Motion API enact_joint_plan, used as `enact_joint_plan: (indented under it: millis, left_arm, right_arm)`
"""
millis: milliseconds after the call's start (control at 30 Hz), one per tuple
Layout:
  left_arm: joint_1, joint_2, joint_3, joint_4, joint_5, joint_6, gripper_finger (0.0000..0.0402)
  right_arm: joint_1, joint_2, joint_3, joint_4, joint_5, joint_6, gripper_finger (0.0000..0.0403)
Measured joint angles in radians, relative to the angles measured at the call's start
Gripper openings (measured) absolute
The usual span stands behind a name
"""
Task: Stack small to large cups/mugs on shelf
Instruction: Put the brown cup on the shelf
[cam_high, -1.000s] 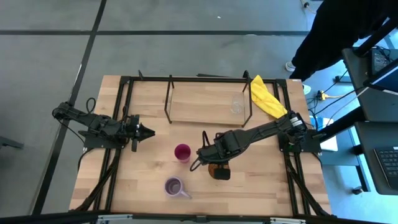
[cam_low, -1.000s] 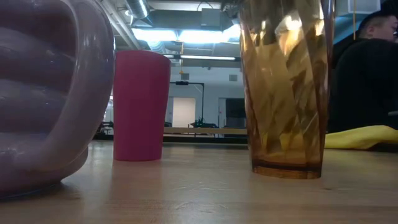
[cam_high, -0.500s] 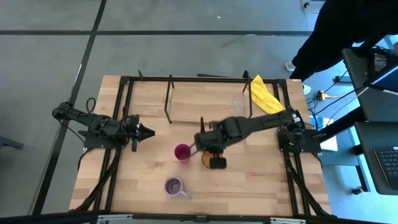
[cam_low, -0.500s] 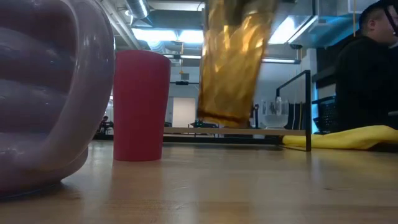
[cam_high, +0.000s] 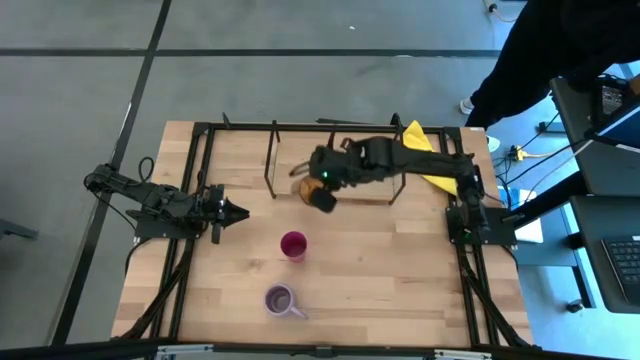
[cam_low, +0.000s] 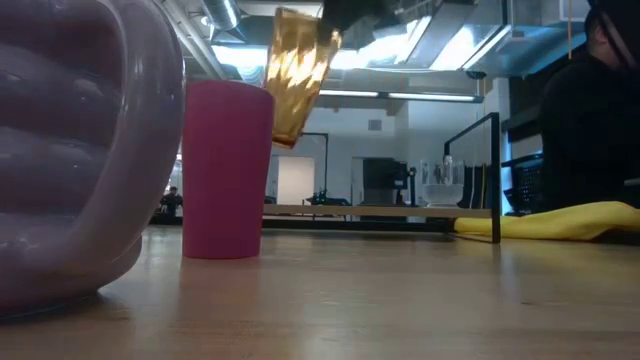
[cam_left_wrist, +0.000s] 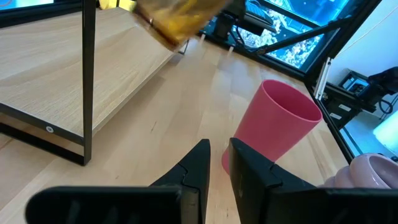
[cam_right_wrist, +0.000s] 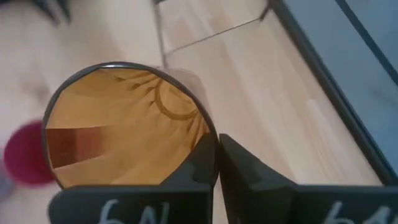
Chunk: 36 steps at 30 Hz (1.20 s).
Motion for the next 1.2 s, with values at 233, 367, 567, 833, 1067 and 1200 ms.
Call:
enact_joint_plan:
  millis: [233,367,567,833,1067,1200]
  left_arm:
    - [0.0,0.0,0.0,0.0,0.0,0.0,0.0053]
    - [0.0,0.0,0.0,0.0,0.0,0.0,0.0053]
    - [0.0,0.0,0.0,0.0,0.0,0.0,0.0053]
    - [0.0,0.0,0.0,0.0,0.0,0.0,0.0053]
    - [0.0,0.0,0.0,0.0,0.0,0.0,0.0053]
    - [0.0,0.0,0.0,0.0,0.0,0.0,0.0053]
  right_arm:
    - [-0.12,0.0,-0.062,0.045,0.002,0.077,0.0011]
    - [-0.164,0.0,-0.061,0.049,-0.045,0.117,0.0011]
    - [-0.202,0.0,-0.061,0.066,-0.058,0.118,0.0011]
    - [-0.256,0.0,-0.129,0.05,-0.108,0.139,0.0011]
    - [-0.264,0.0,-0.156,0.055,-0.121,0.116,0.0012]
    - [-0.264,0.0,-0.157,0.048,-0.132,0.112,0.0012]
